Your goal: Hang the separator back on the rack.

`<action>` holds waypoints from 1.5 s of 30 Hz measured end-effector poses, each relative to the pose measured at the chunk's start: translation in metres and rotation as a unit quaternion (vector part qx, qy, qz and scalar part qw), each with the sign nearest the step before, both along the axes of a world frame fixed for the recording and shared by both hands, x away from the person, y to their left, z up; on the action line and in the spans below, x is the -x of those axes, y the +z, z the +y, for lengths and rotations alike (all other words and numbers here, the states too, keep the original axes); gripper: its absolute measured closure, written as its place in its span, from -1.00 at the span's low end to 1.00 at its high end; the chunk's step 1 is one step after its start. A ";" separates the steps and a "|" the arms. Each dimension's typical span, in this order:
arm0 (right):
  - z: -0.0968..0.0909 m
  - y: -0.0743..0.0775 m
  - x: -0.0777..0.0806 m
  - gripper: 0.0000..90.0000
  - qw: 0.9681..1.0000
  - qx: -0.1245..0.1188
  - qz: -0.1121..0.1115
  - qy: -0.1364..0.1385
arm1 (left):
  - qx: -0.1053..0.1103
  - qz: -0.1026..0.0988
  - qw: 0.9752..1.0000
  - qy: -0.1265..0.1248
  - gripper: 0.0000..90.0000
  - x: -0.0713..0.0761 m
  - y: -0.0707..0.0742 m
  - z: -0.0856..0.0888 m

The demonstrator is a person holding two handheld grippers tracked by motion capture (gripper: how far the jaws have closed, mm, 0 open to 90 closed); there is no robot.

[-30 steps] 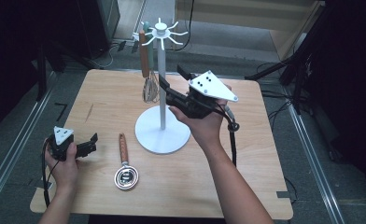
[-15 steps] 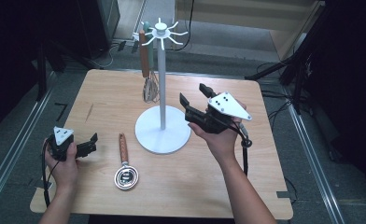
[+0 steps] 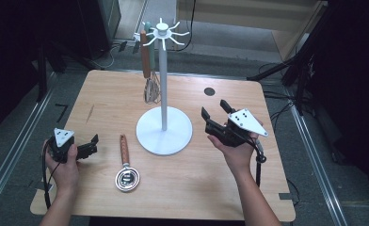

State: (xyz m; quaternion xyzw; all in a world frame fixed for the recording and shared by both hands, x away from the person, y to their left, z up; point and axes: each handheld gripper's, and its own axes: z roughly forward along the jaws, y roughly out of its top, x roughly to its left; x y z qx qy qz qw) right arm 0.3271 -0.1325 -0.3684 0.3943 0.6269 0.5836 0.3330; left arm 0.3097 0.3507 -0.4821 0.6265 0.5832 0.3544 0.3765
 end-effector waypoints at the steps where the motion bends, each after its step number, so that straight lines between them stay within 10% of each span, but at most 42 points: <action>1: -0.003 -0.003 0.000 -0.30 1.000 -0.002 0.003 -0.003 | 0.001 -0.001 1.000 0.001 -1.00 0.000 0.000 0.000; 34: -0.072 -0.089 0.026 -0.28 0.995 0.017 0.068 -0.064 | -0.005 0.019 1.000 0.005 -1.00 0.002 0.002 -0.019; 37: -0.079 -0.096 0.029 -0.25 0.994 0.010 0.078 -0.073 | -0.014 0.016 0.999 0.030 -0.68 0.003 0.004 -0.025; 45: -0.094 -0.101 0.035 -0.20 0.992 -0.018 0.083 -0.091 | 0.000 0.027 1.000 -0.001 0.22 0.005 0.006 -0.032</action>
